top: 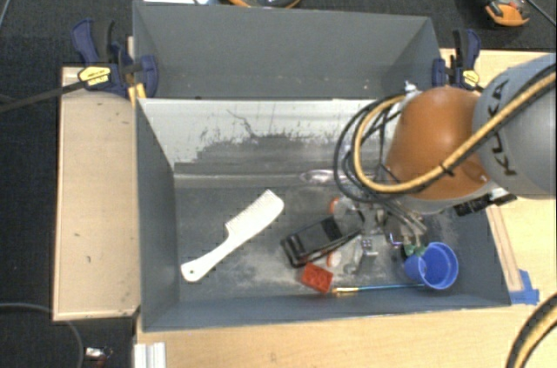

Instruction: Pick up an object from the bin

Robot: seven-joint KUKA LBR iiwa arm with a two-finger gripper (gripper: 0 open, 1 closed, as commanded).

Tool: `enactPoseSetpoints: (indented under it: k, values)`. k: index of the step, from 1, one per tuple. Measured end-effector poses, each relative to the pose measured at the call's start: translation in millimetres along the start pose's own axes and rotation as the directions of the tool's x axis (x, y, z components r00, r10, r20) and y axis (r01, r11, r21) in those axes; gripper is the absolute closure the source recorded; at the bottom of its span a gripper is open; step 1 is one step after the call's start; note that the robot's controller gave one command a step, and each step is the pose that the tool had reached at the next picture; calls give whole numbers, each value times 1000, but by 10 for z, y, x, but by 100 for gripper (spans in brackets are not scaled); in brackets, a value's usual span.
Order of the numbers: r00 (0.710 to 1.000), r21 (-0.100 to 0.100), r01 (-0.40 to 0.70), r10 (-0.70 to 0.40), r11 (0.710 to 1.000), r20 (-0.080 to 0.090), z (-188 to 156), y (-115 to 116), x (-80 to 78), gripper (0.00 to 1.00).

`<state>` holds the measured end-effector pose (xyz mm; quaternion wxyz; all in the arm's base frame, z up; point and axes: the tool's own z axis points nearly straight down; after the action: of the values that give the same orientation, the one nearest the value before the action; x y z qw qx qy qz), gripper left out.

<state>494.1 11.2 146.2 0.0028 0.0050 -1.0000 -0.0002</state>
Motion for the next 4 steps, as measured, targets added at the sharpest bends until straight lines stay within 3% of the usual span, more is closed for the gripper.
enactPoseSetpoints:
  k: [1, 2, 3, 4]
  values:
    - [1000, 0, -1, 1, 1000, 8, -38, 0, -19, 0]
    - [998, -1, -67, 67, 998, 3, 543, 60, -186, 0]
    - [987, -5, -159, 159, 987, 27, 708, 15, -109, 100]
    - [987, -5, -159, 159, 987, 27, 708, 15, -109, 100]
